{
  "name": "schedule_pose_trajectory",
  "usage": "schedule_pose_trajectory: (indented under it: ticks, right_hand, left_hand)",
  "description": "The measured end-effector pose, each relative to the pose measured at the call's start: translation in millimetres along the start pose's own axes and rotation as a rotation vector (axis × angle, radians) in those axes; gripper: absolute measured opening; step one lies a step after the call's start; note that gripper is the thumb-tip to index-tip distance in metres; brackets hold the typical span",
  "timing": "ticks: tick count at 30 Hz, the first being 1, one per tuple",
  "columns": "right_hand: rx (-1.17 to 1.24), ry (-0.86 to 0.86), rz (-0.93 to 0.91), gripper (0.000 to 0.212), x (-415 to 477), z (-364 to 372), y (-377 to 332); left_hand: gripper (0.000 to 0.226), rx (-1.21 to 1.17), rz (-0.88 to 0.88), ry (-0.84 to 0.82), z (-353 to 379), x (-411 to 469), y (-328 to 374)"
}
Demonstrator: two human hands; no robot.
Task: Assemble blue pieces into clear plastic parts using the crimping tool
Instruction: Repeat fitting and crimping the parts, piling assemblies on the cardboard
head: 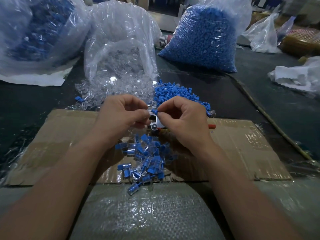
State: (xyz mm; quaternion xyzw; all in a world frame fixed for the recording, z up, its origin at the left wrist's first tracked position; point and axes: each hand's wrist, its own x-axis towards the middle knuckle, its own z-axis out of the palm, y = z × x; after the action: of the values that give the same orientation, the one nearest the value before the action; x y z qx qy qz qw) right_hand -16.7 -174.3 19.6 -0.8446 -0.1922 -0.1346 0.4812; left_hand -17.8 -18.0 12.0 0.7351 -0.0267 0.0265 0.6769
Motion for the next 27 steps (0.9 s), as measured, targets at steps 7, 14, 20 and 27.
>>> schedule_pose_trajectory:
  ticks: [7, 14, 20, 27]
  right_hand:
    - [-0.100, -0.018, 0.000, 0.014, -1.0, 2.2, 3.3]
    - [-0.075, -0.006, -0.033, 0.005, -1.5, 5.3, 4.6]
    - [0.044, -0.023, -0.101, 0.021, -0.7, 3.5, 6.2]
    - [0.119, -0.058, -0.168, 0.036, -1.8, 0.2, 10.3]
  left_hand:
    - [0.018, 0.098, 0.083, -0.049, 2.5, -2.4, 0.8]
    - [0.013, 0.080, 0.085, -0.074, 2.6, -2.7, 0.8]
    - [0.011, -0.080, 0.023, -0.101, 0.6, -2.8, 4.9]
    - [0.006, -0.201, -0.021, -0.111, -1.8, -1.8, 5.2]
